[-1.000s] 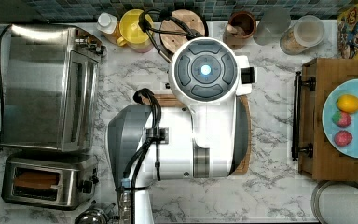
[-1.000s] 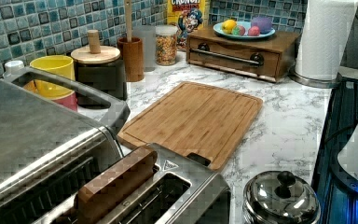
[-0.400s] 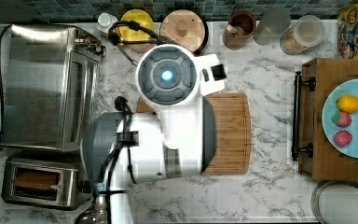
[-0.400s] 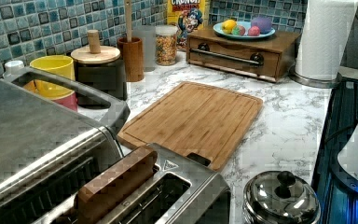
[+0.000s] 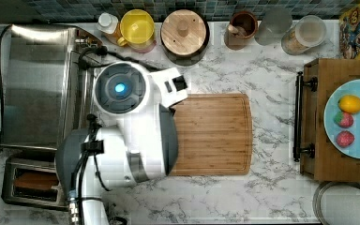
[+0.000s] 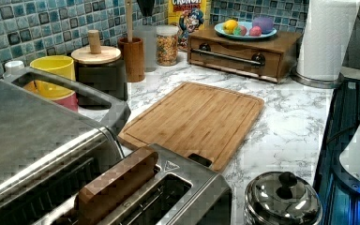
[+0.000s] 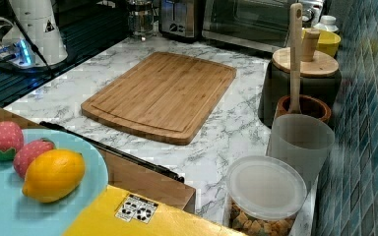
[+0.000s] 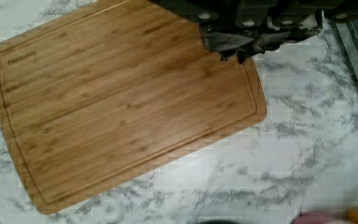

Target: Turn on the toaster.

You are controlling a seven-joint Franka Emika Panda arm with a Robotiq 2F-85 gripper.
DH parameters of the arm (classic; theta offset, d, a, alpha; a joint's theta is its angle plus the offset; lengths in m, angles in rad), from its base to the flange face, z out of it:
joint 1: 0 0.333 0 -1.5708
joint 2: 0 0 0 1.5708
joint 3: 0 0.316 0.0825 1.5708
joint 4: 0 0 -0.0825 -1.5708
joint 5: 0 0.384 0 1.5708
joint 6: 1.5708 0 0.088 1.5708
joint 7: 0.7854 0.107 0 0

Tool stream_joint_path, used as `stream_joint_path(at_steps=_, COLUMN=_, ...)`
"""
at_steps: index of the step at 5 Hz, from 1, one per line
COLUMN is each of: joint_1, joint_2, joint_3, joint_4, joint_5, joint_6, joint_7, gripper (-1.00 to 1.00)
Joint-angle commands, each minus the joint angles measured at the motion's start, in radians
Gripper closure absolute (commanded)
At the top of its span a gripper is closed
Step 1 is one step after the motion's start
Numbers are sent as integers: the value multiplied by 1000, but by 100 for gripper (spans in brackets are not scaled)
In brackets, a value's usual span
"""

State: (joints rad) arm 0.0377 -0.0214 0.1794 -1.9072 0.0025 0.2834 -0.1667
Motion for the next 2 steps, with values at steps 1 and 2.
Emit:
stream_joint_path(at_steps=1, joint_1=166, joint_2=-187, joint_3=-29, joint_4=-228, joint_5=86, joint_6=60, joint_7=-115, gripper=100)
stream_joint_path(at_steps=2, joint_1=127, joint_2=-221, joint_3=50, joint_4=-278, joint_5=139, joint_6=60, joint_7=-127, gripper=100)
